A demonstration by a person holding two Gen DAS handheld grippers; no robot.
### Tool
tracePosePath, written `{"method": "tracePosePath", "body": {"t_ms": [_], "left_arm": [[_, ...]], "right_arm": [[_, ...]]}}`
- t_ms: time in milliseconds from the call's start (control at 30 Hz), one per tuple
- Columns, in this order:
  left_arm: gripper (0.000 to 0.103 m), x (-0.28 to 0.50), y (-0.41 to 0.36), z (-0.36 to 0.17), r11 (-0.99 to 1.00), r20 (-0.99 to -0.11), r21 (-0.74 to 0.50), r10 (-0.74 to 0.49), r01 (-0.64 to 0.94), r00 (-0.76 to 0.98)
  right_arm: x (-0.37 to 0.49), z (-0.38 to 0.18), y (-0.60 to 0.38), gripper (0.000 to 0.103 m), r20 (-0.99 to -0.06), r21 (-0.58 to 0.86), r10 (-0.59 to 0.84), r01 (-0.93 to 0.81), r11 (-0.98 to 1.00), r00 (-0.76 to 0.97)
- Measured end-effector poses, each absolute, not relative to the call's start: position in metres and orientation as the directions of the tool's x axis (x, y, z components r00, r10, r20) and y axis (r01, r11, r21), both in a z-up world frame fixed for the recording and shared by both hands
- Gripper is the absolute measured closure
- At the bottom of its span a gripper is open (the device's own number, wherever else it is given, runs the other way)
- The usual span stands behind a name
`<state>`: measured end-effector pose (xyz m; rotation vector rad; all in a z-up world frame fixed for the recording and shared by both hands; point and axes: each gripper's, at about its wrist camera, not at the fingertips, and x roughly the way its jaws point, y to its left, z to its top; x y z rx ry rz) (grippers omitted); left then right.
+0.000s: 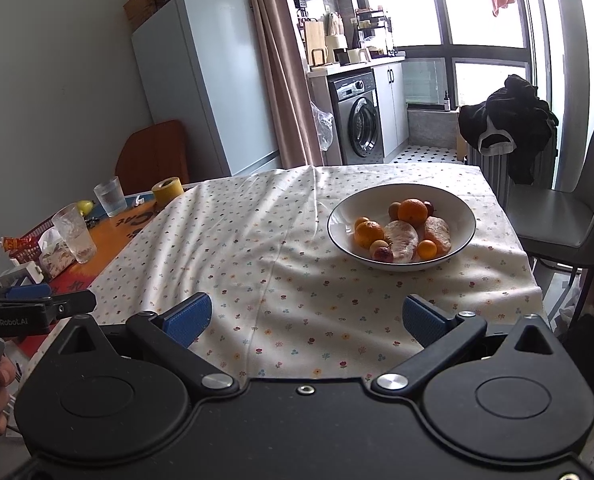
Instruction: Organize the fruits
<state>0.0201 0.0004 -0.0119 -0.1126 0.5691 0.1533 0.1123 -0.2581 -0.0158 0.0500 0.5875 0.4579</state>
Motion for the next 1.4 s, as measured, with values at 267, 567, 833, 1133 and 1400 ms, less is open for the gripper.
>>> {"method": "tracePosePath", "body": {"t_ms": [267, 567, 833, 1133, 1400], "left_arm": [[0.000, 0.0205, -0.0004, -0.0125, 0.983, -0.549, -0.058, 0.113, -0.173, 0.828], [0.000, 0.0206, -0.0008, -0.0131, 0.984, -0.549, -0.057, 0.112, -0.171, 0.829], [0.000, 0.0195, -0.0030, -0.0132, 0.984, -0.547, -0.053, 0.112, -0.168, 0.830], [0.000, 0.0193, -0.0047, -0.0120, 0.986, -0.548, -0.057, 0.101, -0.158, 0.830], [0.000, 0.0180, -0.0077, -0.0113, 0.988, -0.536, -0.049, 0.098, -0.146, 0.838]], "right_arm": [[0.1132, -0.0172, -0.2583, 0.000, -0.525, 0.169, 0.426, -0.400, 0.901, 0.737], [0.1133, -0.0187, -0.2567, 0.000, -0.532, 0.169, 0.434, -0.411, 0.896, 0.727], [0.1143, -0.0201, -0.2551, 0.000, -0.541, 0.168, 0.433, -0.412, 0.896, 0.721], [0.1169, -0.0220, -0.2561, 0.000, -0.559, 0.177, 0.430, -0.404, 0.897, 0.709], [0.1170, -0.0243, -0.2537, 0.000, -0.568, 0.174, 0.434, -0.413, 0.894, 0.700]]}}
